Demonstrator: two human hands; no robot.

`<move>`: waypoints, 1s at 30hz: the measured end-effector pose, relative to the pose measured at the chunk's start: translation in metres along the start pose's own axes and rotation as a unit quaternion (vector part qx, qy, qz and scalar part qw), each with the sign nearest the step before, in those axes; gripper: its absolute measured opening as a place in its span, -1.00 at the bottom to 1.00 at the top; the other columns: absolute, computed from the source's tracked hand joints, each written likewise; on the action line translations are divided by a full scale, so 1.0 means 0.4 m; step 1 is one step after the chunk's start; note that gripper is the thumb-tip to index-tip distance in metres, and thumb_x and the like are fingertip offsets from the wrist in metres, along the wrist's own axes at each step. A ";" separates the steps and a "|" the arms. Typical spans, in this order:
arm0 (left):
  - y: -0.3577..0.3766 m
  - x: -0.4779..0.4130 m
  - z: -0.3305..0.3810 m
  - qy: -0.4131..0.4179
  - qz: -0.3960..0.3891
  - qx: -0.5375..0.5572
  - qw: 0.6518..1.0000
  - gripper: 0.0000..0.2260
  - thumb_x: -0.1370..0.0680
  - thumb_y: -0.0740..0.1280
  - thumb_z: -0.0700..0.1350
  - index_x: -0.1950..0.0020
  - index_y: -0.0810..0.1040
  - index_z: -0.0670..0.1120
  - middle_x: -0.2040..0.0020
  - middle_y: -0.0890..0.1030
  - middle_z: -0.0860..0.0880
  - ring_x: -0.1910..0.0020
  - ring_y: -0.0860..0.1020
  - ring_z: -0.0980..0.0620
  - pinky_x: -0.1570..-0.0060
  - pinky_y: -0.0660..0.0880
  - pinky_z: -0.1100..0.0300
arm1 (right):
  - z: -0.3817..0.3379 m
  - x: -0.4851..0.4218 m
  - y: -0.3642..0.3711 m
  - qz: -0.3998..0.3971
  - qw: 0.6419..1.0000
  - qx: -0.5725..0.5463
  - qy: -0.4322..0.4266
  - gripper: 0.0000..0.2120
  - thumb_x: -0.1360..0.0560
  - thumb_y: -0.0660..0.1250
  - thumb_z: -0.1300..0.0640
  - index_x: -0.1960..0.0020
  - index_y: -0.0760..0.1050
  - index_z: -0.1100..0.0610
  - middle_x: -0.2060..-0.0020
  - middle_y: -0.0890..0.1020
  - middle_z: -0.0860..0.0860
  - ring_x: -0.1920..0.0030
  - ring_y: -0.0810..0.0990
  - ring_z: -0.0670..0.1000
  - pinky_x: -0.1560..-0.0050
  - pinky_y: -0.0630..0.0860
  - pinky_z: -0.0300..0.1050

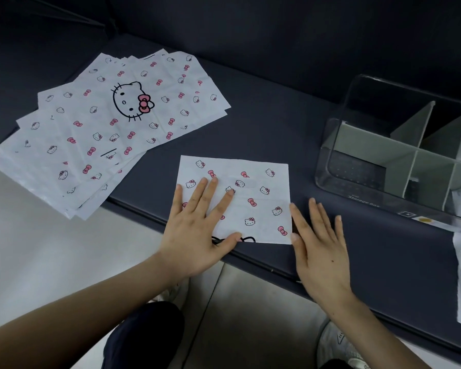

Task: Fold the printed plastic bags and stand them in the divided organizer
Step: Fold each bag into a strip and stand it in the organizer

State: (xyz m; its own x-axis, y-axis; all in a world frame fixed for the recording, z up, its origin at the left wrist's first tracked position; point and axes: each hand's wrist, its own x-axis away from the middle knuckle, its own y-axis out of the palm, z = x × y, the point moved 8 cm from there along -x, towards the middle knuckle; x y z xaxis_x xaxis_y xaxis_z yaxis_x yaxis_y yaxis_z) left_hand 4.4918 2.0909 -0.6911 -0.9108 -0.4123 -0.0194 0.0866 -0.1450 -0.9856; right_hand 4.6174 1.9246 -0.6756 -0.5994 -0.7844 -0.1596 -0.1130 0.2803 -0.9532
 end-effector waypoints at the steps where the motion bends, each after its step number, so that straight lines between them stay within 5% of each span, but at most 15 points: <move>1: 0.001 -0.001 0.000 0.001 0.000 0.000 1.000 -0.33 -0.52 0.06 0.34 -0.54 0.21 0.01 -0.55 0.16 -0.13 -0.53 0.12 -0.11 -0.43 0.04 -0.27 | -0.012 -0.003 -0.017 0.022 0.999 -0.019 -0.037 -0.60 -0.64 -0.01 0.00 -0.44 0.29 0.04 -0.43 0.34 0.18 -0.44 0.30 0.17 -0.45 0.09 0.22; 4: -0.001 -0.002 0.001 0.002 0.007 0.005 1.000 -0.33 -0.52 0.06 0.33 -0.54 0.22 0.01 -0.55 0.17 -0.14 -0.53 0.13 -0.12 -0.42 0.05 -0.27 | -0.073 -0.012 -0.047 0.052 0.979 -0.045 -0.191 -0.68 -0.56 0.24 -0.01 -0.14 0.61 0.16 -0.30 0.51 0.14 -0.37 0.41 0.12 -0.42 0.22 0.23; 10: -0.015 -0.001 -0.005 0.014 0.017 0.084 0.996 -0.34 -0.53 0.06 0.36 -0.50 0.31 0.00 -0.52 0.24 -0.12 -0.52 0.15 -0.09 -0.45 -0.01 -0.22 | -0.113 -0.034 -0.033 0.072 0.951 -0.044 -0.296 -0.80 -0.52 0.29 0.17 0.17 0.64 0.22 0.04 0.69 0.08 -0.03 0.66 0.05 -0.36 0.35 0.10; 14: -0.069 0.007 -0.065 0.043 0.040 0.307 0.950 -0.45 -0.54 0.18 0.29 -0.28 0.55 -0.09 -0.33 0.48 -0.05 -0.44 0.31 0.06 -0.51 -0.01 -0.02 | -0.100 -0.074 -0.038 0.065 0.969 -0.062 -0.228 -0.79 -0.53 0.24 0.21 0.21 0.59 0.23 0.26 0.67 0.04 0.25 0.63 0.01 -0.39 0.33 0.01; 18: -0.093 -0.010 -0.130 0.063 -0.026 0.346 0.936 -0.46 -0.48 0.26 0.31 -0.23 0.60 -0.07 -0.28 0.54 0.07 -0.37 0.39 0.23 -0.45 0.15 0.26 | -0.092 -0.135 -0.054 0.021 0.982 -0.114 -0.149 -0.81 -0.51 0.16 0.19 0.23 0.47 0.20 0.49 0.45 -0.09 0.46 0.41 0.00 -0.18 0.40 -0.28; 21: -0.101 -0.043 -0.174 -0.031 -0.069 0.353 0.933 -0.70 -0.48 0.27 0.23 -0.14 0.59 0.18 -0.03 0.65 0.25 -0.07 0.55 0.33 -0.17 0.42 0.33 | -0.070 -0.182 -0.057 -0.040 0.979 -0.192 -0.053 -0.88 -0.53 0.21 0.18 0.19 0.42 0.09 0.48 0.39 -0.24 0.36 0.43 -0.13 0.30 0.28 -0.30; 23: -0.103 -0.060 -0.181 -0.059 -0.076 0.329 0.939 -0.89 -0.60 0.26 0.06 -0.03 0.54 0.28 0.24 0.60 0.37 0.22 0.53 0.36 0.14 0.40 0.45 | -0.051 -0.199 -0.049 -0.084 0.962 -0.261 0.006 -0.83 -0.55 0.27 0.22 0.19 0.40 0.04 0.39 0.50 -0.19 0.29 0.49 -0.18 0.27 0.33 -0.32; 24: -0.109 -0.066 -0.178 -0.057 -0.075 0.317 0.944 -0.80 -0.63 0.23 -0.03 0.01 0.50 0.32 0.28 0.55 0.44 0.25 0.50 0.40 0.18 0.36 0.49 | -0.044 -0.205 -0.048 -0.102 0.946 -0.305 0.033 -0.83 -0.55 0.29 0.21 0.19 0.42 0.04 0.34 0.56 -0.16 0.25 0.53 -0.23 0.23 0.36 -0.38; 26: -0.107 -0.065 -0.184 -0.067 -0.080 0.319 0.942 -0.70 -0.64 0.21 -0.02 0.09 0.52 0.41 0.23 0.56 0.46 0.19 0.51 0.42 0.16 0.34 0.51 | -0.040 -0.209 -0.042 -0.147 0.907 -0.388 0.074 -0.88 -0.51 0.36 0.18 0.18 0.49 0.04 0.22 0.64 -0.11 0.18 0.56 -0.25 0.16 0.41 -0.40; 28: -0.104 -0.061 -0.188 -0.086 -0.079 0.334 0.935 -0.80 -0.60 0.17 0.14 0.04 0.52 0.45 0.08 0.64 0.29 0.07 0.56 0.28 0.03 0.42 0.39 | -0.033 -0.212 -0.025 -0.181 0.885 -0.419 0.096 -0.88 -0.48 0.40 0.23 0.17 0.53 0.05 0.13 0.67 -0.07 0.14 0.60 -0.12 0.09 0.48 -0.25; 30: -0.092 -0.063 -0.201 -0.107 -0.073 0.346 0.929 -0.68 -0.52 0.10 0.26 -0.09 0.57 0.24 -0.01 0.64 0.16 0.02 0.58 0.13 -0.10 0.46 0.17 | -0.018 -0.226 -0.013 -0.170 0.874 -0.438 0.126 -0.86 -0.47 0.41 0.28 0.15 0.57 0.06 0.11 0.68 0.01 0.13 0.60 -0.03 0.06 0.54 -0.07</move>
State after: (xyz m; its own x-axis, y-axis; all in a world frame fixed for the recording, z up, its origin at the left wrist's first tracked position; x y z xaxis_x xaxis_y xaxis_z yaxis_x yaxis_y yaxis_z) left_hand 4.4790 2.1790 -0.6680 -0.8380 -0.5025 0.2126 0.2751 -0.7257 -0.6307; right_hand 4.6665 1.9979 -0.6546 -0.5561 -0.7888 0.2617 -0.8155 0.4572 -0.3550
